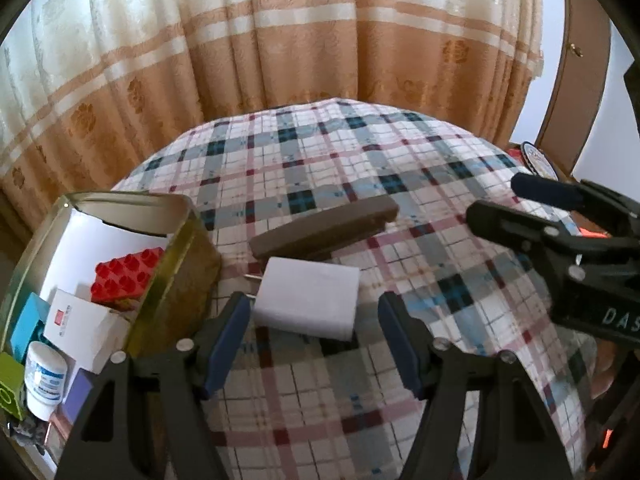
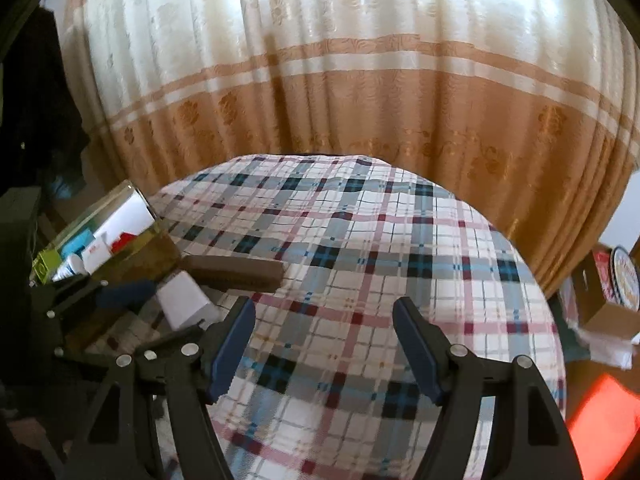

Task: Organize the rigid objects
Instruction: 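Grasp the white charger with left gripper while right gripper moves to the brown wooden bar, then grasp the brown wooden bar with right gripper while left gripper holds the white charger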

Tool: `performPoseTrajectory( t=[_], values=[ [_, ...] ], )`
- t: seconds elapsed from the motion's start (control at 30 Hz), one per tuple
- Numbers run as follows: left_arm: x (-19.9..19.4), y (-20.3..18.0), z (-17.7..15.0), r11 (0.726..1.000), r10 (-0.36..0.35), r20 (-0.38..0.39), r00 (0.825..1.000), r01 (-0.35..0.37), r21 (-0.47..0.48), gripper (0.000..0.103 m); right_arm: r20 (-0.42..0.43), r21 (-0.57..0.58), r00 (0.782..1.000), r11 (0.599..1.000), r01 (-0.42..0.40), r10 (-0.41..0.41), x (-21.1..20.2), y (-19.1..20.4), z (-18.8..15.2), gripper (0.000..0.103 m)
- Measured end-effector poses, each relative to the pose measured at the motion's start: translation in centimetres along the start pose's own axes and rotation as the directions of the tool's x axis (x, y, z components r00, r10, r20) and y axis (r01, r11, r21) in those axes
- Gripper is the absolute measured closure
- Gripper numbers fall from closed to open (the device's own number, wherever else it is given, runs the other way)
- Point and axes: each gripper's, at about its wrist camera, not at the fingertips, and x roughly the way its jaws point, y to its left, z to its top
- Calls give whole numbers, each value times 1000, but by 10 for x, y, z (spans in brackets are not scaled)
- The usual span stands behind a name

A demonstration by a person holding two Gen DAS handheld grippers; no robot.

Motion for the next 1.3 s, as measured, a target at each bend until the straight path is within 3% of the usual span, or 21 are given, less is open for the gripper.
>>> performPoseTrajectory(
  t=[0.1,0.33,0.57,0.87,1.17,1.2,1.3],
  values=[
    [9,0,-2,1000,22,-10,1000,-22,-7,47,-18,-8,1000,1000,4,-4,9,-5,4,30],
    [6,1,-8,999,32,4,999,-32,-19,48,-43,-20,999,1000,-5,4,22,-5,5,30],
    [-7,8,-23,996,69,4,998,-69,-54,48,-50,-144,997,988,-58,51,38,16,19,30],
    [-10,10,-27,995,76,1,997,-76,-67,48,-98,-364,984,915,-171,145,61,63,24,30],
    [-8,12,-26,992,87,5,996,-86,-87,47,-153,-319,970,919,-230,189,88,60,32,30],
    [-8,12,-26,992,86,5,996,-86,-87,47,-162,-312,967,919,-239,196,89,59,32,32],
    [-8,11,-25,992,90,8,996,-89,-87,47,-187,-316,961,914,-255,203,91,61,30,59]
  ],
)
